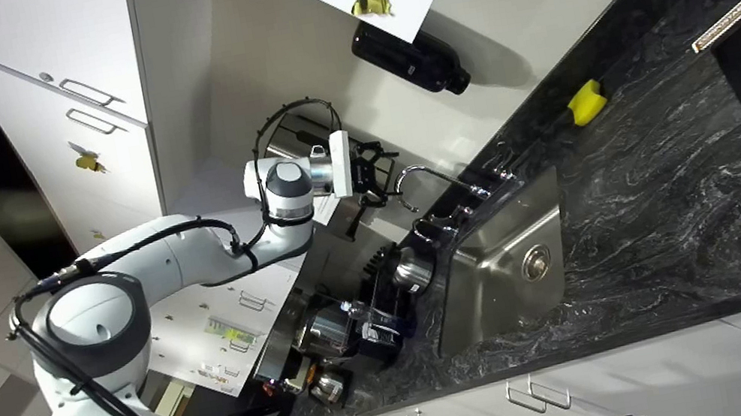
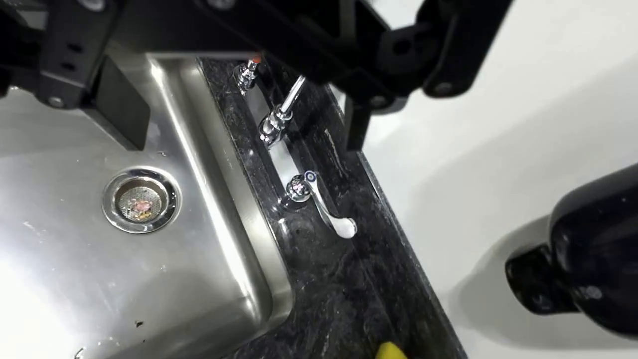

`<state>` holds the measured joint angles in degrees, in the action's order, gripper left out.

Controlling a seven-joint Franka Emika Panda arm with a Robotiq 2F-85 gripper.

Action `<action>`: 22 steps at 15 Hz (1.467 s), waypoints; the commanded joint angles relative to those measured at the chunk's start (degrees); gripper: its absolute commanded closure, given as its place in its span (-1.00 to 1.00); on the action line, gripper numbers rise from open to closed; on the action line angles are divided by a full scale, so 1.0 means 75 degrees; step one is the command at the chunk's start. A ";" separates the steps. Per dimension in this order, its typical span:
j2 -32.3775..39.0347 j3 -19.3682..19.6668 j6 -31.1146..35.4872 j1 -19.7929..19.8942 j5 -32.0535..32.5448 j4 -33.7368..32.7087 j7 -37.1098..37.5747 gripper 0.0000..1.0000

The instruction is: Push the faucet handle on the right forwards

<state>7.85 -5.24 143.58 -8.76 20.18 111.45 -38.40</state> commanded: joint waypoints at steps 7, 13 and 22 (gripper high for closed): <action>0.2420 0.0108 -0.0384 0.0107 0.0411 -0.2504 0.0073 -1.00; 0.2504 0.0038 -0.0258 0.0167 0.0287 -0.2404 0.0085 -1.00; 0.3523 0.0291 0.0711 0.0205 0.1350 -0.3187 -0.0326 -1.00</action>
<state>30.09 -3.05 145.83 -7.92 28.91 91.16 -38.01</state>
